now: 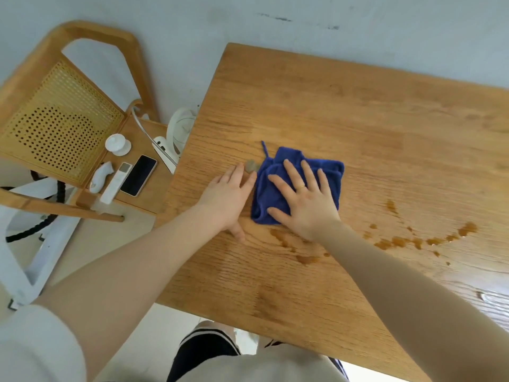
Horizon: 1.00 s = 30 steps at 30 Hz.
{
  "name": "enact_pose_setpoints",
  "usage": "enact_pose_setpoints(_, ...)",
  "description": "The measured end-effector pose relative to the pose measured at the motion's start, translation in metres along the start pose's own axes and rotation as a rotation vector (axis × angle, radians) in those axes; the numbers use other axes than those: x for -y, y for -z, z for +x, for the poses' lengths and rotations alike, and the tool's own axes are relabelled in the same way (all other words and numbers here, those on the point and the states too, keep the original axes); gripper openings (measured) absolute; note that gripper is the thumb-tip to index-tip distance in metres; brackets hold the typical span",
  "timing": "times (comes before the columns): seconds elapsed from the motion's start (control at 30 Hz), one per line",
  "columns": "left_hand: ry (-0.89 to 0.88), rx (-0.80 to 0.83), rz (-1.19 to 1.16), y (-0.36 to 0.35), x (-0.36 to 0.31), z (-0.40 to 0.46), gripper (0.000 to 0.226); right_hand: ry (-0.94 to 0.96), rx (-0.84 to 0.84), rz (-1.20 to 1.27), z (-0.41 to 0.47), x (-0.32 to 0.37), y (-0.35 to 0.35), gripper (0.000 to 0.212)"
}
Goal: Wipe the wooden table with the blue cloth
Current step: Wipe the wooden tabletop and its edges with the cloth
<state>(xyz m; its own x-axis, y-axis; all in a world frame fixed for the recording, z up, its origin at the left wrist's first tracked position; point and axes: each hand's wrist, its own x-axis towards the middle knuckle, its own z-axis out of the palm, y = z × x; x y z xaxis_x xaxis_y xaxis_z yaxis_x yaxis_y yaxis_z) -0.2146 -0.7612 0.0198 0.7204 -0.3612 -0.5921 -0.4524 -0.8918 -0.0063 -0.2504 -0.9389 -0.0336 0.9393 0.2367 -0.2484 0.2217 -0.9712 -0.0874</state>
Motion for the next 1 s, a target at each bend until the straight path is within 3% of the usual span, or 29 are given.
enact_pose_setpoints(0.2,-0.033,-0.041,-0.031,-0.01,0.009,0.0,0.142,-0.274,-0.032,0.088,0.064,-0.021,0.013,0.068)
enact_pose_setpoints(0.53,-0.091,-0.064,-0.066,-0.012,0.016,-0.001,0.139,-0.145,-0.024,-0.007,-0.01,0.012,-0.006,0.072)
enact_pose_setpoints(0.8,-0.128,-0.046,-0.053,-0.018,0.015,-0.001,0.135,-0.453,-0.051,0.093,0.039,-0.016,0.007,0.062)
enact_pose_setpoints(1.0,-0.144,-0.029,-0.084,-0.016,0.016,0.0,0.134,-0.316,-0.012,0.0,-0.034,0.017,-0.013,0.065)
